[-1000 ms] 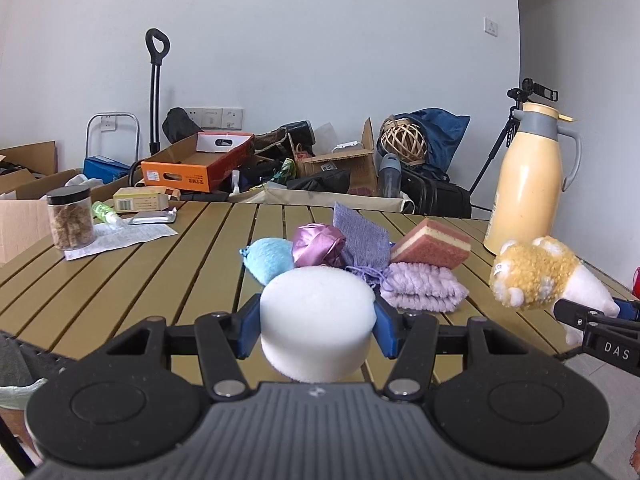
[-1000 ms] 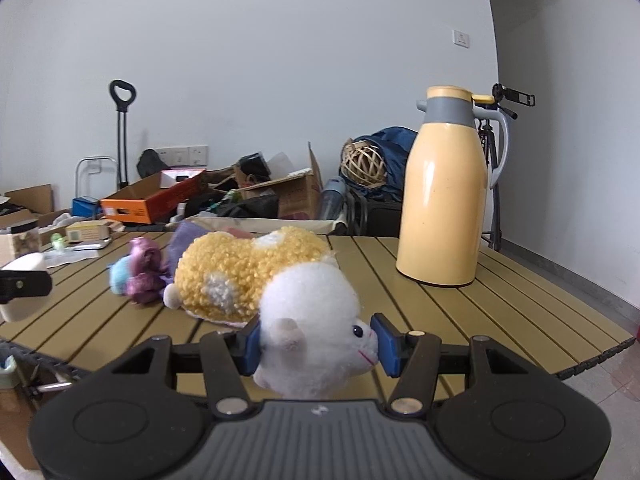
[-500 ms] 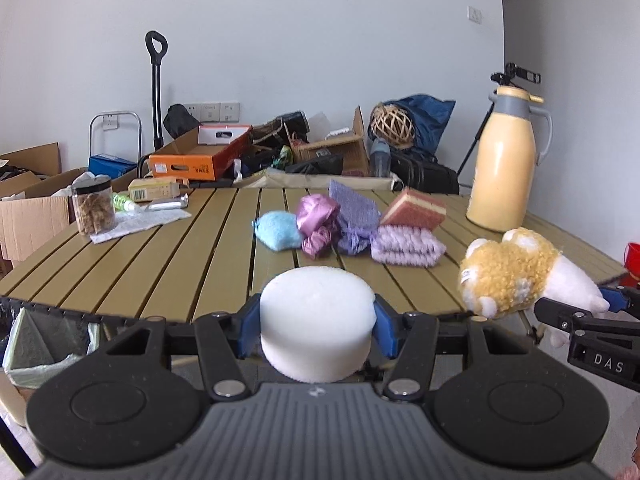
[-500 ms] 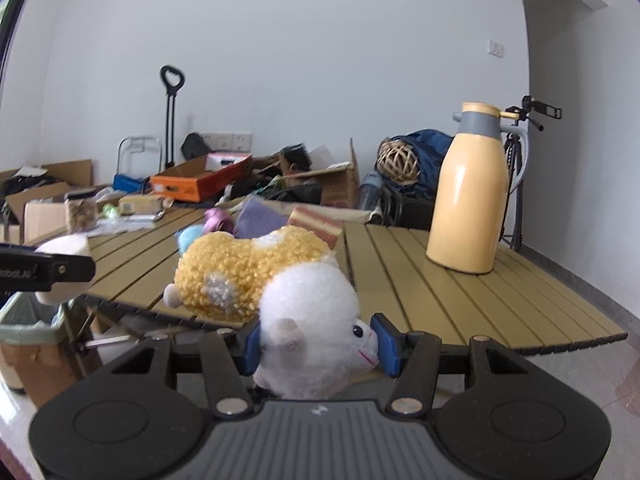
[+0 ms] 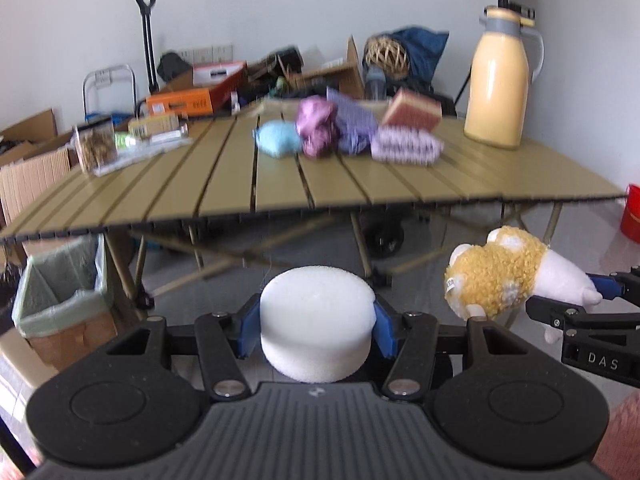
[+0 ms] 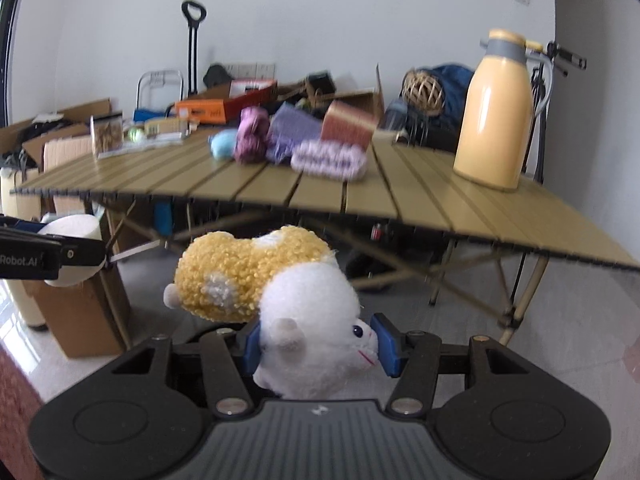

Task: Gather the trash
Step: 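Carry the puck and plush sheep off the table down toward the black bin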

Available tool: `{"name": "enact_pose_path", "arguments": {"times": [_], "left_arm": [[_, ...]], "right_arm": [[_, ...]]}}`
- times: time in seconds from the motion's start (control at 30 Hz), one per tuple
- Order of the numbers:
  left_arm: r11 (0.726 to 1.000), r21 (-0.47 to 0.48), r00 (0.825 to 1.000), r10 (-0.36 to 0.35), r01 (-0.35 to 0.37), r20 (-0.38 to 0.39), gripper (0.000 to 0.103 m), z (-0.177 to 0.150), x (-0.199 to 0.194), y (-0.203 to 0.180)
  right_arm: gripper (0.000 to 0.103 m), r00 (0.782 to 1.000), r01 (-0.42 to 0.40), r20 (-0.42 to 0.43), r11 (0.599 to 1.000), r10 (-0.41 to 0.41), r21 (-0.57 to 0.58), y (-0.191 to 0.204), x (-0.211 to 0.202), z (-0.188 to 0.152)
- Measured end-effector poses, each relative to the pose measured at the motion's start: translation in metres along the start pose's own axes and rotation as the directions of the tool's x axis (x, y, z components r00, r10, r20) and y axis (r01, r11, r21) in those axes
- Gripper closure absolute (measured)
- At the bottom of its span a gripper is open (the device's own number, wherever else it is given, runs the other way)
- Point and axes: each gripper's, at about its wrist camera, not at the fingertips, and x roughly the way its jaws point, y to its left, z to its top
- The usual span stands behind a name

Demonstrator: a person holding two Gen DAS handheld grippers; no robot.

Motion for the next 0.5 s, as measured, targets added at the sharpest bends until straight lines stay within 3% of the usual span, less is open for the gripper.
{"name": "enact_pose_path", "arguments": {"times": [0.3,0.5], "left_arm": [[1.0,0.007,0.994,0.003,-0.003,-0.113,0.047,-0.03,0.019,0.003],[1.0,-0.017,0.977,0.006,-0.01,-0.212,0.047,-0.047,0.041,0.009]], "right_arm": [[0.049,0.991,-0.023,-0.134,1.0,0.021,-0.019,0.013,0.019,-0.032],[0.049,0.976,-0.038,-0.214,0.998,0.028,-0.042,0.022,0.032,-0.045]]}}
